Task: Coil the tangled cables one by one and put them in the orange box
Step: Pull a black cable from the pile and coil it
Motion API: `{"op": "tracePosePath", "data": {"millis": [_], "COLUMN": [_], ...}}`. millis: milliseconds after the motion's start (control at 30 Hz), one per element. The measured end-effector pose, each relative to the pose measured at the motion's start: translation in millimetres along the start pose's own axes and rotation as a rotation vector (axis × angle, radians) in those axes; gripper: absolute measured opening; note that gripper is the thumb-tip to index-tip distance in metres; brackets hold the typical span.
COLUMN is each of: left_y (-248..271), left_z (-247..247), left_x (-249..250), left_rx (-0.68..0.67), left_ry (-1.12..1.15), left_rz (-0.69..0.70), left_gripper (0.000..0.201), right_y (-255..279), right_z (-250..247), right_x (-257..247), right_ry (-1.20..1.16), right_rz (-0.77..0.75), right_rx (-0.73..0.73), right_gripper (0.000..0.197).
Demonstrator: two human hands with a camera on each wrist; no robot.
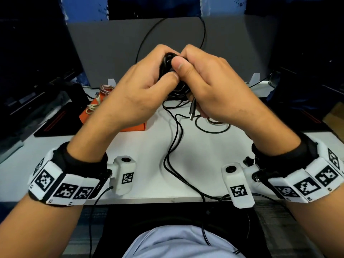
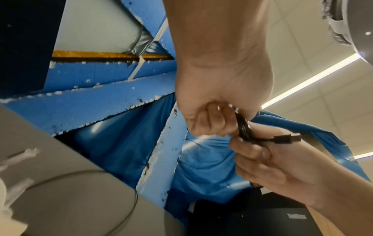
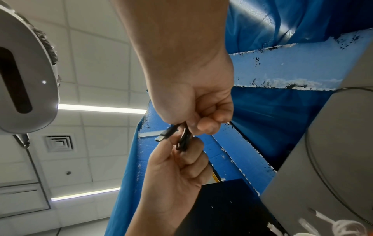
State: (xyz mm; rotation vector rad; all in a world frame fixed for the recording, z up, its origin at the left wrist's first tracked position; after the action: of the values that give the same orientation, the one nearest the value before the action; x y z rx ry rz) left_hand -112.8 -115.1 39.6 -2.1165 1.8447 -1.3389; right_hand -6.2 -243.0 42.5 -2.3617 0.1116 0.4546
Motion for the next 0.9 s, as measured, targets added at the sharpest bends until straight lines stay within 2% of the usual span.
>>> {"op": "tracePosePath", "data": {"millis": [67, 167, 267, 367, 433, 533, 633, 767, 900], "left_y": [0, 4, 6, 4, 2, 1, 1, 0, -2], "left_z": [-1, -3, -4, 4, 7, 4, 2, -1, -5], "left_x": [1, 7, 11, 14, 14, 5, -2, -3, -4], "left_rx": [0.045, -0.011, 0.007, 0.16, 0.223, 0.204, 0.167, 0.201, 0.257], "left_ry": [0.151, 0.357, 0.401, 0.307, 0.165, -0.056, -0.162, -0.173, -0.208], "left_rz": [0.053, 0.133, 0.086, 0.096, 0.108, 0.098, 0.077, 0.048, 0.028], "left_gripper": [0.021, 0.021, 0.017, 0.013, 0.017, 0.025, 0.025, 0.026, 0.03], "right_y": [0, 1, -1, -3, -3, -4, -5, -4, -4], "right_z": [-3, -8, -16, -18, -13, -6, -5, -6, -18], "right_x": [-7, -16, -12, -2, 4, 11, 16, 21, 29], "right_ry": [-0.005, -0.054, -0.117, -0.115, -0.007, 0.073, -0.113, -0.439, -0.527], "right_rz": [-0.021, -0.065, -0.096, -0.074, -0.069, -0.04, 0.028, 0.066, 0.015], "right_rx": [0.024, 0.04, 0.034, 0.062, 0.109, 0.078, -0.032, -0.132, -0.22], "right_gripper": [0.036, 0.034, 0.03, 0.03, 0.03, 0.035, 0.032, 0.027, 0.025]}}
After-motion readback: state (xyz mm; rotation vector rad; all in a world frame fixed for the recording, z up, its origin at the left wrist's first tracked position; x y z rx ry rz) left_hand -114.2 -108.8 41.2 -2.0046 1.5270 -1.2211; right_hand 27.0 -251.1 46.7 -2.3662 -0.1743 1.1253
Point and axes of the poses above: each hand's wrist, its own y-axis away from the middle knuckle, its own z-axis out of the palm, x = y × z, the point moved 1 cm from there along -y, towards the middle knuckle, and after that the axes turned 7 degrees about -z, right-handed, at the moved point
